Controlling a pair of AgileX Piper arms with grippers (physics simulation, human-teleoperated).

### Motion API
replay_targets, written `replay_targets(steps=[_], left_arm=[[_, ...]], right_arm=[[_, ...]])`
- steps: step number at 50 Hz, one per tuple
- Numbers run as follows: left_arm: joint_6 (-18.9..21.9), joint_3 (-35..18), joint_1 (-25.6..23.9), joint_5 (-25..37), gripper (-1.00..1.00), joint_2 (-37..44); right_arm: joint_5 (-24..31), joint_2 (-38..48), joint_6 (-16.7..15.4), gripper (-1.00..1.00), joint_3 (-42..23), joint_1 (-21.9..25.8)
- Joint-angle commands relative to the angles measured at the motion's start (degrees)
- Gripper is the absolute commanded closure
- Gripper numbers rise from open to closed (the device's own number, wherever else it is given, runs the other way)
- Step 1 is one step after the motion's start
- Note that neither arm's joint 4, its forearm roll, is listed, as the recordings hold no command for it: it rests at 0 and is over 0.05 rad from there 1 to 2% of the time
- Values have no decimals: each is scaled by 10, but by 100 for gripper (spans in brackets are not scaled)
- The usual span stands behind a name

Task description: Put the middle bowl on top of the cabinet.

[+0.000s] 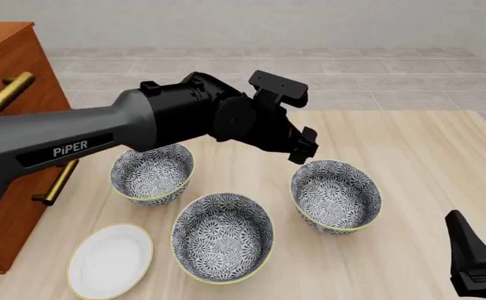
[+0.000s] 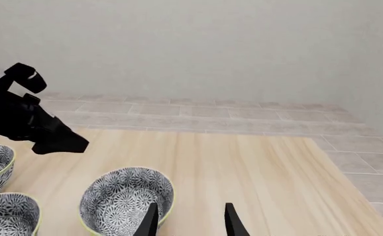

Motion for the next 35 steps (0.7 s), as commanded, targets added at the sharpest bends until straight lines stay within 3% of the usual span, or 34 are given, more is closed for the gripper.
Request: replay_targets(steps=[1, 29, 35], left_arm=[[-8, 3, -4, -10, -100, 9], [-12, 5, -5, -13, -100, 11], [-34, -35, -22, 0, -100, 38]], right_arm=[[6, 0, 1, -100, 0, -4], [9, 0, -1, -100, 0, -5], [6, 0, 2, -100, 0, -7]])
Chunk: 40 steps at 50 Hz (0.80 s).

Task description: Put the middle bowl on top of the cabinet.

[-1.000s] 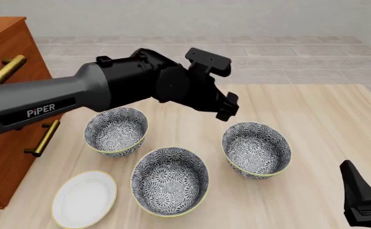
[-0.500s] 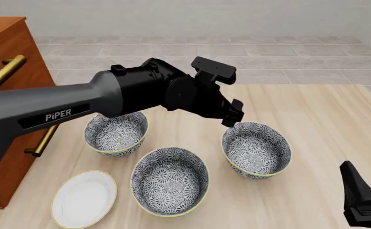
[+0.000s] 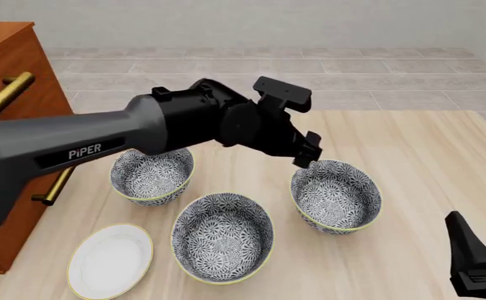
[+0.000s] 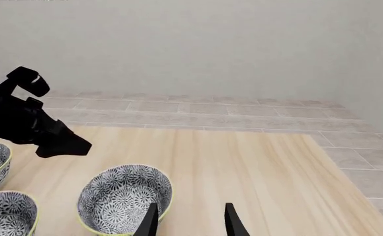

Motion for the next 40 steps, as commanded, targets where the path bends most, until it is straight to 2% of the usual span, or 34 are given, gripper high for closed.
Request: replay_targets(steps=[1, 2, 4, 9, 40], left_arm=[[-27, -36, -19, 12, -100, 23], [-13, -44, -7, 17, -100, 26], [-24, -50, -10, 18, -100, 30], [-23, -57, -7, 20, -100, 42], [-47, -32, -9, -13, -100, 73]], right_arm=[[-2, 0, 2, -100, 0, -1], [-2, 0, 1, -100, 0, 0], [-2, 0, 1, -100, 0, -1], [-2, 0, -2, -100, 0, 1], [-3, 0, -3, -100, 0, -1]])
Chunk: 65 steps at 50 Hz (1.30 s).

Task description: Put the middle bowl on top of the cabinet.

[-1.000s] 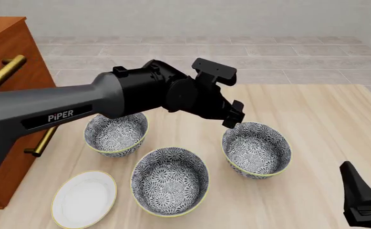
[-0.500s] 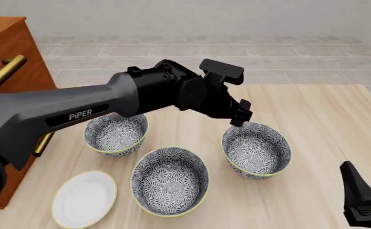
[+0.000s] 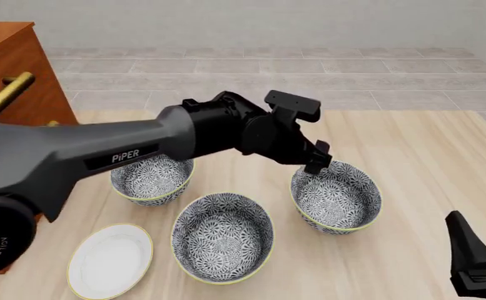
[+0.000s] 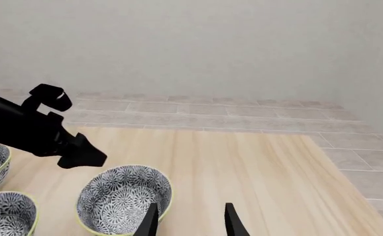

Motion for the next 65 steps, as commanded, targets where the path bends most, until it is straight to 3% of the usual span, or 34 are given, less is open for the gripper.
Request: replay_targets(steps=[1, 65], left_arm=[[-9, 6, 0, -11, -100, 13], [-52, 51, -2, -69, -100, 58]], right_arm=[[0, 0, -1, -100, 0, 0], [0, 0, -5, -100, 0, -1]])
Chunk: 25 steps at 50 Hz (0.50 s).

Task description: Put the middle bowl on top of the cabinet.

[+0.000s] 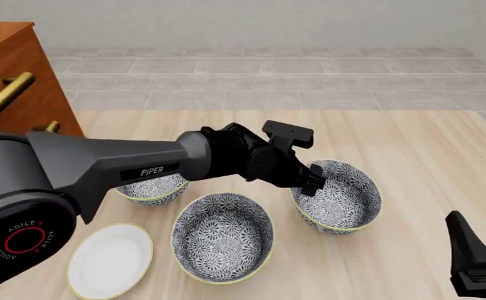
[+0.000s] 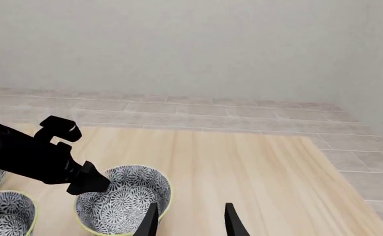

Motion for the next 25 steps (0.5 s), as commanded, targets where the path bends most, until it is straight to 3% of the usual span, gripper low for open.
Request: replay_targets(steps=[1, 25], left_arm=[[-6, 7, -2, -9, -100, 10], [-29, 26, -12, -40, -100, 30]], right_arm=[[0, 0, 0, -100, 0, 0], [0, 0, -3, -100, 0, 0]])
